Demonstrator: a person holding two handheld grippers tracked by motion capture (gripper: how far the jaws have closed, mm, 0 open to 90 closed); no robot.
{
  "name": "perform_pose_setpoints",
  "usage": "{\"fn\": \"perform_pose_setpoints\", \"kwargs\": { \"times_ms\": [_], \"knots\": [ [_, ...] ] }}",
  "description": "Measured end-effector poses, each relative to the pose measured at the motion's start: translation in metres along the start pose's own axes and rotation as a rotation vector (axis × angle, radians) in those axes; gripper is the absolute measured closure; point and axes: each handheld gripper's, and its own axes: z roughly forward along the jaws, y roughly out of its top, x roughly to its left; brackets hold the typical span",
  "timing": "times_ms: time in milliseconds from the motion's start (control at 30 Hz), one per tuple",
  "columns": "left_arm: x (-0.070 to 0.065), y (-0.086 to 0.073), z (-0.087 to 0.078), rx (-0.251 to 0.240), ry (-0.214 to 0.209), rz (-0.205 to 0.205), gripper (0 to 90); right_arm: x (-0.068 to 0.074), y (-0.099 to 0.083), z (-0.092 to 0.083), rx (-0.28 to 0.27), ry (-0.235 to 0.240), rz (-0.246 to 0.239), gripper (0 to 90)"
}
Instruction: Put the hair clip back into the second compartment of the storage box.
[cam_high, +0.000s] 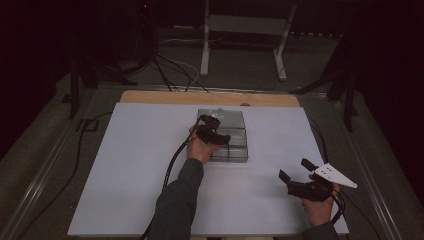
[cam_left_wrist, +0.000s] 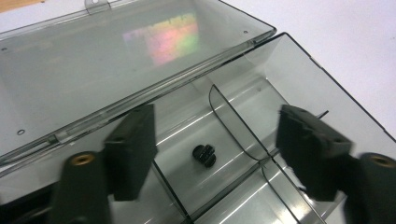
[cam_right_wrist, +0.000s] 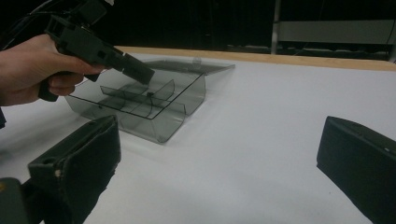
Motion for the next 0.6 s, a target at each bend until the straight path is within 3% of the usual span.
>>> {"fn": "perform_pose_setpoints", "kwargs": {
  "times_ms": [467,600],
  "knots": [
    [0.005,0.001,-0.021,-0.007,-0.018,-0.014,1.9,0.0,0.0,0.0,0.005,0.002,0.0,0.0],
    [0.008,0.001,-0.033,-0.031,-0.012,-0.012,0.8,0.001,0.0,0.001,0.008,0.003,-0.001,0.0]
  ]
}}
